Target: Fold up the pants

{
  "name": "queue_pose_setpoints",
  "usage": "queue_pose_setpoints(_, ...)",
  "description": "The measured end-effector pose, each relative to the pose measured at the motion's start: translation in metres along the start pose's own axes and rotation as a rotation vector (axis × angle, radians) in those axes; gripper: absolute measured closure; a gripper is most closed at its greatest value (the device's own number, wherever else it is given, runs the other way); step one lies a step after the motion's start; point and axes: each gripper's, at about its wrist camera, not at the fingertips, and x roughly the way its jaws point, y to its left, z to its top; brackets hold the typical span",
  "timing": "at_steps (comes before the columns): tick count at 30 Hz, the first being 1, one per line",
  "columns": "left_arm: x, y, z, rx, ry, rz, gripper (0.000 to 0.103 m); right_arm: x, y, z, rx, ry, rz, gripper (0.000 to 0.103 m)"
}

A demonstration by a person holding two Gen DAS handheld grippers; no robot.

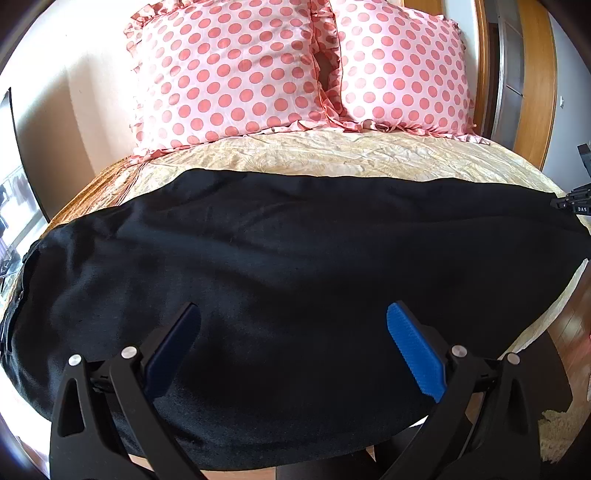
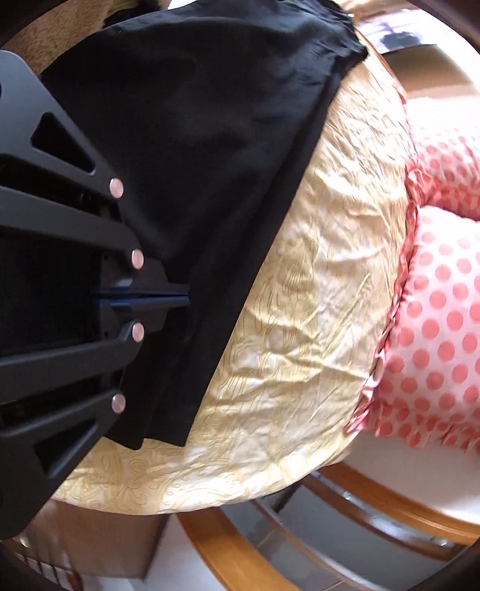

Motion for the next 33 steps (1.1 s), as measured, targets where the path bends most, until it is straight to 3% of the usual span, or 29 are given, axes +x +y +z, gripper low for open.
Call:
queue_pose_setpoints(5,0.001,-0.001,0.001,0.0,0.0,-0.012,0.002,0.003,-0.013,0.002,0.058,0.005,-0.025,0.1)
queue_pose_setpoints(8,0.002,-0.001,0.001,0.006,0.007,0.0,0.002,0.001,-0.011,0.002,-0.005,0.014,-0.038,0.094)
queue_pose_setpoints(9,0.003,0.0,0.002,0.003,0.011,0.003,0.002,0.0,-0.014,0.002,-0.007,0.016,-0.042,0.083)
queue_pose_setpoints(10,0.004,0.0,0.003,-0.001,0.014,0.004,0.002,-0.001,-0.019,0.002,0.009,0.019,-0.031,0.064)
queue_pose_setpoints(11,0.005,0.0,0.004,-0.004,0.016,0.005,0.002,-0.002,-0.024,0.001,0.026,0.021,-0.025,0.055)
queue_pose_setpoints(12,0.005,0.0,0.004,-0.008,0.018,0.004,0.002,-0.003,-0.029,0.0,0.038,0.02,-0.005,0.035)
queue_pose_setpoints(13,0.006,-0.001,0.005,-0.01,0.019,0.001,0.002,-0.002,-0.032,-0.001,0.037,0.024,0.018,0.029)
queue_pose_setpoints(17,0.007,-0.006,0.008,-0.005,0.022,0.017,0.002,0.003,-0.045,-0.005,0.043,0.048,0.118,0.031)
queue_pose_setpoints(20,0.008,-0.011,0.011,0.002,0.024,0.021,0.002,0.004,-0.054,-0.006,0.05,0.033,0.18,0.046)
queue_pose_setpoints(21,0.009,-0.013,0.012,0.005,0.025,0.021,0.002,0.003,-0.055,-0.006,0.043,0.021,0.187,0.067)
queue_pose_setpoints(22,0.009,-0.015,0.013,0.009,0.026,0.022,0.002,0.002,-0.055,-0.006,0.03,0.015,0.166,0.097)
queue_pose_setpoints(33,0.014,-0.028,0.023,0.038,0.031,0.018,0.002,-0.009,-0.059,0.003,-0.021,-0.077,0.077,0.099)
